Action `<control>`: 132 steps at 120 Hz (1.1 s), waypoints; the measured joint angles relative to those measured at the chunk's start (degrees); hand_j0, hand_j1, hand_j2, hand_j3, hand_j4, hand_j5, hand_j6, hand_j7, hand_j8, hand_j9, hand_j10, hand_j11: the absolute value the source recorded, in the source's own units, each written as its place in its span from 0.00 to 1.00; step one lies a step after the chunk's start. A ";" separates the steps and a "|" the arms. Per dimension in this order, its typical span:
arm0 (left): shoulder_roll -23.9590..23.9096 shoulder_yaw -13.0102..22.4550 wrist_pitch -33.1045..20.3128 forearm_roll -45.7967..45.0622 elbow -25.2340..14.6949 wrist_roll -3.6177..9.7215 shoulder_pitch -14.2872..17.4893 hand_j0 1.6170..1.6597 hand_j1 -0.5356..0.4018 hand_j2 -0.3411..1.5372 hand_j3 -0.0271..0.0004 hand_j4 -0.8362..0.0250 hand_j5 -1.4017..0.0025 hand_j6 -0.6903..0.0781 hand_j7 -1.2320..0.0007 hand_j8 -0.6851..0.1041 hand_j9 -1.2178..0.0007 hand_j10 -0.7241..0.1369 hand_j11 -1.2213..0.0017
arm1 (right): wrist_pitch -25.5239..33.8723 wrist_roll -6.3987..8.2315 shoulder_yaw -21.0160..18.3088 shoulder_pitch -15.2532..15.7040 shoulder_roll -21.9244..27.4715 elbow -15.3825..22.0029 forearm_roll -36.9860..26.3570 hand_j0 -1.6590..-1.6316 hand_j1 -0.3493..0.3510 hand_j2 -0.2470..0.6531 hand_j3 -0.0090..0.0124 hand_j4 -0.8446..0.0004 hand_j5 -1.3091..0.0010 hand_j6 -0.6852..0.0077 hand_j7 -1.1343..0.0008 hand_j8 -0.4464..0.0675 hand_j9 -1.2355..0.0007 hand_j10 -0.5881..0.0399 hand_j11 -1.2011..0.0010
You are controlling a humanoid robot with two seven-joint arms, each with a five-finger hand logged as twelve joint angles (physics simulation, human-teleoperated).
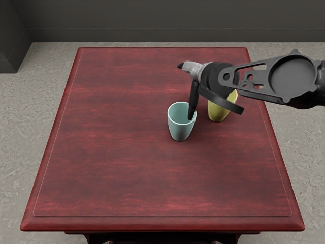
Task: Pick up cup and place in cup with right hand
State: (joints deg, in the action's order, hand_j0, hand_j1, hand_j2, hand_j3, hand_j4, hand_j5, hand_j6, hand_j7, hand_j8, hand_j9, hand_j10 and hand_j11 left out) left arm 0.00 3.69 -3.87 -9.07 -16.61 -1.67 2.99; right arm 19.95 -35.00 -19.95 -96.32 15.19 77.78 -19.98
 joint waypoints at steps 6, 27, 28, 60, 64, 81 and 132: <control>0.00 0.00 0.00 -0.01 0.00 0.00 0.00 0.96 0.94 0.18 0.99 0.97 0.99 0.89 1.00 0.86 1.00 0.84 0.99 | 0.52 0.00 -0.36 0.33 -0.02 0.25 -0.02 0.04 0.03 0.27 0.42 0.98 0.98 0.96 0.98 0.83 0.98 0.91 0.98; 0.00 0.02 0.00 0.00 0.00 0.00 0.00 0.96 0.94 0.18 0.99 0.97 0.99 0.89 1.00 0.86 1.00 0.84 0.99 | 1.06 0.00 -2.06 0.26 0.10 3.99 0.22 0.04 0.03 0.27 0.42 0.98 0.98 0.96 0.98 0.83 0.98 0.91 0.98; 0.00 0.02 0.00 0.00 0.00 0.00 0.00 0.96 0.94 0.18 0.99 0.97 0.99 0.89 1.00 0.86 1.00 0.84 0.99 | 1.08 0.00 -2.09 0.27 0.06 4.12 0.23 0.04 0.03 0.27 0.42 0.98 0.98 0.96 0.98 0.83 0.98 0.91 0.98; 0.00 0.00 0.00 -0.02 0.00 0.00 0.00 0.96 0.94 0.18 0.99 0.97 0.99 0.89 1.00 0.86 1.00 0.84 0.99 | 1.33 0.00 -2.70 0.29 -1.32 5.40 0.39 0.04 0.04 0.27 0.42 0.97 0.98 0.96 0.98 0.83 0.98 0.90 0.98; 0.00 0.00 0.00 -0.01 0.00 0.00 0.00 0.96 0.94 0.18 0.99 0.97 0.99 0.89 1.00 0.86 1.00 0.84 0.99 | 1.35 0.00 -3.02 0.24 -1.50 5.41 0.42 0.04 0.04 0.27 0.42 0.97 0.98 0.96 0.97 0.82 0.98 0.90 0.98; 0.00 0.00 0.00 0.00 0.00 0.00 0.00 0.96 0.94 0.18 0.99 0.97 0.99 0.89 1.00 0.86 1.00 0.84 0.99 | 1.30 0.00 -4.61 -0.83 -2.18 5.43 0.55 0.04 0.04 0.27 0.42 0.97 0.97 0.95 0.97 0.82 0.97 0.90 0.97; 0.00 0.00 0.00 0.00 0.00 0.00 0.00 0.96 0.94 0.18 0.99 0.97 0.99 0.89 1.00 0.86 1.00 0.84 0.99 | 1.17 0.00 -8.35 -4.33 -5.86 4.83 1.94 0.04 0.06 0.27 0.42 0.96 0.97 0.94 0.96 0.80 0.96 0.88 0.96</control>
State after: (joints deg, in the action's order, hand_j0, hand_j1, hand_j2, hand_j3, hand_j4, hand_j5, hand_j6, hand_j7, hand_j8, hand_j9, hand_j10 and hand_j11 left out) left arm 0.00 3.70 -3.87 -9.07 -16.61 -1.67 2.99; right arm 21.12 -35.00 -28.31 -100.64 9.33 82.60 -18.04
